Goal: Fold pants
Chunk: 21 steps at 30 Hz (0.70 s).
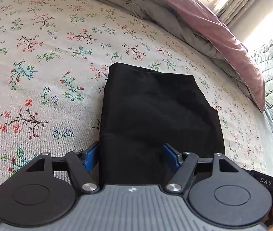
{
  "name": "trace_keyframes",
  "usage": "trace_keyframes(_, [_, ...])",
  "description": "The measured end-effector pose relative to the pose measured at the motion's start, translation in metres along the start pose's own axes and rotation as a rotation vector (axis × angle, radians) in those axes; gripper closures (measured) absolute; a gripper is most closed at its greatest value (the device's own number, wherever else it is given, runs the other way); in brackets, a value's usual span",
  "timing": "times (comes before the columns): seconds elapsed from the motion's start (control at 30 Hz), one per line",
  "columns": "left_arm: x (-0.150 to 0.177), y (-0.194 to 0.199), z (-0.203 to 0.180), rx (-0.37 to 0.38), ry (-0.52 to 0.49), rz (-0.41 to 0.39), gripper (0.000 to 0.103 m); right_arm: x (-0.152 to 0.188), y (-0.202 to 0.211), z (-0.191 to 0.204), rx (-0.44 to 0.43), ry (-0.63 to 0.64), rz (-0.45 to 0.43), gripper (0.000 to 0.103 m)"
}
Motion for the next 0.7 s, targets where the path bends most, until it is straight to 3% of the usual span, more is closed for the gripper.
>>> trace_keyframes(0.23, [-0.002,-0.001,0.003,0.000,0.039,-0.003,0.026,0.001,-0.006,-0.002,-0.035,-0.004,-0.018,0.048])
trace_keyframes(0.33, [-0.002,0.000,0.004,-0.011,0.047,-0.022,0.037,0.001,-0.007,-0.006,-0.038,-0.018,-0.029,0.058])
trace_keyframes(0.37, [-0.002,0.001,0.004,-0.017,0.061,-0.029,0.042,0.001,-0.007,-0.006,-0.026,-0.014,-0.031,0.067])
trace_keyframes(0.5, [-0.005,0.012,0.001,-0.040,0.095,-0.101,0.069,0.000,-0.005,0.003,0.000,-0.001,-0.039,0.086])
trace_keyframes(0.7, [-0.020,0.018,-0.019,0.009,0.038,-0.191,0.081,-0.010,0.018,0.032,0.057,0.115,-0.162,0.097])
Point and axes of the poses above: each gripper's, at about its wrist camera, not at the fingertips, and y roughly against the way its jaws point, z to its left, x to its underside, the point moved 1 cm from there along -y, roughly the way its jaws point, and after that the axes turned 5 degrees about x, right-handed, at the moved point
